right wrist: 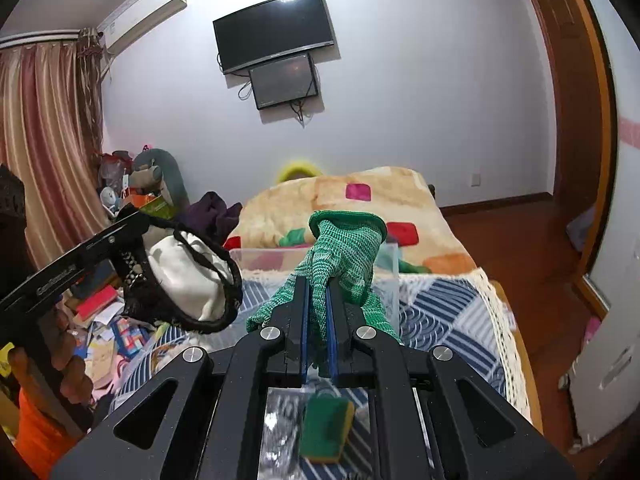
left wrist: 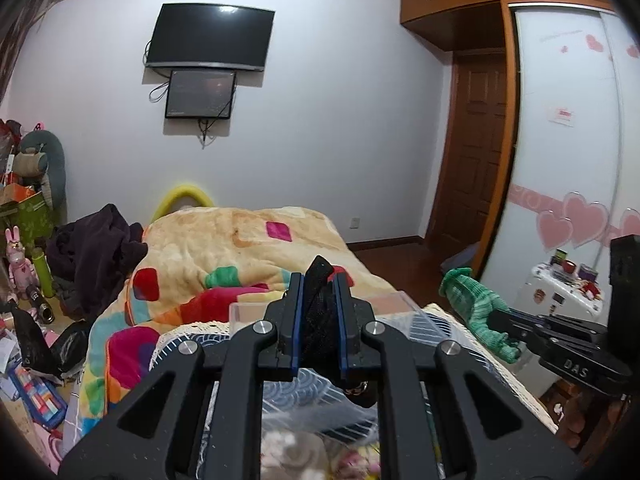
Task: Organize soft objects
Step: 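Lower the glove into the clear box with the right tool while the left tool drops the cap in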
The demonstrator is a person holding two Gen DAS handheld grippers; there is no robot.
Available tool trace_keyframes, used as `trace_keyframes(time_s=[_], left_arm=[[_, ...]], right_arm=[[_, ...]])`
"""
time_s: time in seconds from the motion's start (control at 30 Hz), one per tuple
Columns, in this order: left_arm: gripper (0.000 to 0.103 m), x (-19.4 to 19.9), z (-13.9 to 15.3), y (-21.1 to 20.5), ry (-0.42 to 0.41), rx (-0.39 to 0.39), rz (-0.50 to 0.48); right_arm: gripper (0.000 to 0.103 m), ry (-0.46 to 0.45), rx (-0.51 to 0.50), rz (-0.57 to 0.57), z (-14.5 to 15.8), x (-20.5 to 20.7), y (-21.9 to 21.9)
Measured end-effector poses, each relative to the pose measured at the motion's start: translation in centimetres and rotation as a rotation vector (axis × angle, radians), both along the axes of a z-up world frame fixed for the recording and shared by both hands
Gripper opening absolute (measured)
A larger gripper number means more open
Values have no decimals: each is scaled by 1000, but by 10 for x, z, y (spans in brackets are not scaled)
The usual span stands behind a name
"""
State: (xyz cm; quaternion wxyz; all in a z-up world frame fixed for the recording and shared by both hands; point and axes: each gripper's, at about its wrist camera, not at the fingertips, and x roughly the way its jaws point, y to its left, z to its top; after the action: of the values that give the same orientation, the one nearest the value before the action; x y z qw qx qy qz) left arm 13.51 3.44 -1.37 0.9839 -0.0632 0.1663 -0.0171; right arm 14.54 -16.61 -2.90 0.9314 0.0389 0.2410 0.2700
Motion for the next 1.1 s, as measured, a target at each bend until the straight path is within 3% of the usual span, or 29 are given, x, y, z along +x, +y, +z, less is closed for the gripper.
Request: trace_keyframes(time_s=[0.3,0.57,0.93,1.1], left_arm=[[13,50,-29,9,115,10,18],[13,86,-67,13,281,-12,-29],[14,101,-94,8,440,51,-53],[28,93,-94,6,443,58,-88]], right_arm=[[7,64,-61,15,-16,40,30],[7,167,-149,44,-42,68,57],[8,286,-274,98,-71,83,77],[9,280,-294,113,-68,76,74]])
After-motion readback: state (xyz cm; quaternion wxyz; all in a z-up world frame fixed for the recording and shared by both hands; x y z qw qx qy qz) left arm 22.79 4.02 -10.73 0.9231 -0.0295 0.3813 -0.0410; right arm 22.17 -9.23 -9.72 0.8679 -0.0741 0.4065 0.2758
